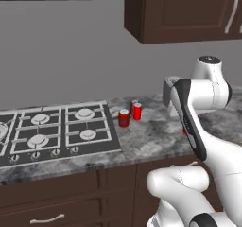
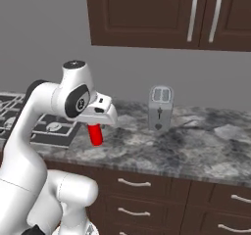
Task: Four empty soda cans are scattered around the kitchen. Gather all the cans and cluster them next to the stove for recycling.
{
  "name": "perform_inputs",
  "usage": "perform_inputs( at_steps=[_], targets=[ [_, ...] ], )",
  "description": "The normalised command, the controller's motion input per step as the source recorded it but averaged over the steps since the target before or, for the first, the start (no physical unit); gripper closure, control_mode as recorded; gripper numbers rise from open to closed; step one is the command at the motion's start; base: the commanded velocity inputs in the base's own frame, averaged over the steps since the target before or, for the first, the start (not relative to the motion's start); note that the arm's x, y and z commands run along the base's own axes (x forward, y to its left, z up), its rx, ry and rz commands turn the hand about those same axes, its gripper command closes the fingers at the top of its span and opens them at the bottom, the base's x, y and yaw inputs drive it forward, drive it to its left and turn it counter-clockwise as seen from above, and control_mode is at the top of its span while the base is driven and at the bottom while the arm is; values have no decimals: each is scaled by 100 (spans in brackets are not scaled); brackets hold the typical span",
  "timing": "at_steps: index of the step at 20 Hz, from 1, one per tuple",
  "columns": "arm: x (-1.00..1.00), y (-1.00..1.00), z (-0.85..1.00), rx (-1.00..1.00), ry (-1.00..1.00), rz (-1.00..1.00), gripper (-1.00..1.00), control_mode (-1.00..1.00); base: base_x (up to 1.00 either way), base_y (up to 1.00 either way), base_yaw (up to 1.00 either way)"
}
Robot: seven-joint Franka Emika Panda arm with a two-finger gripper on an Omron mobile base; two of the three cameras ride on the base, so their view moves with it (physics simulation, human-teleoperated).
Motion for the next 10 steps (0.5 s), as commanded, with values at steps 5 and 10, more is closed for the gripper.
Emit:
perform_inputs(
  at_steps=[5, 10],
  targets=[
    [0, 0, 0, 0, 0, 0, 100, 100, 57, 9, 7],
    [0, 0, 0, 0, 0, 0, 100, 100, 45, 2, 7]
  ],
)
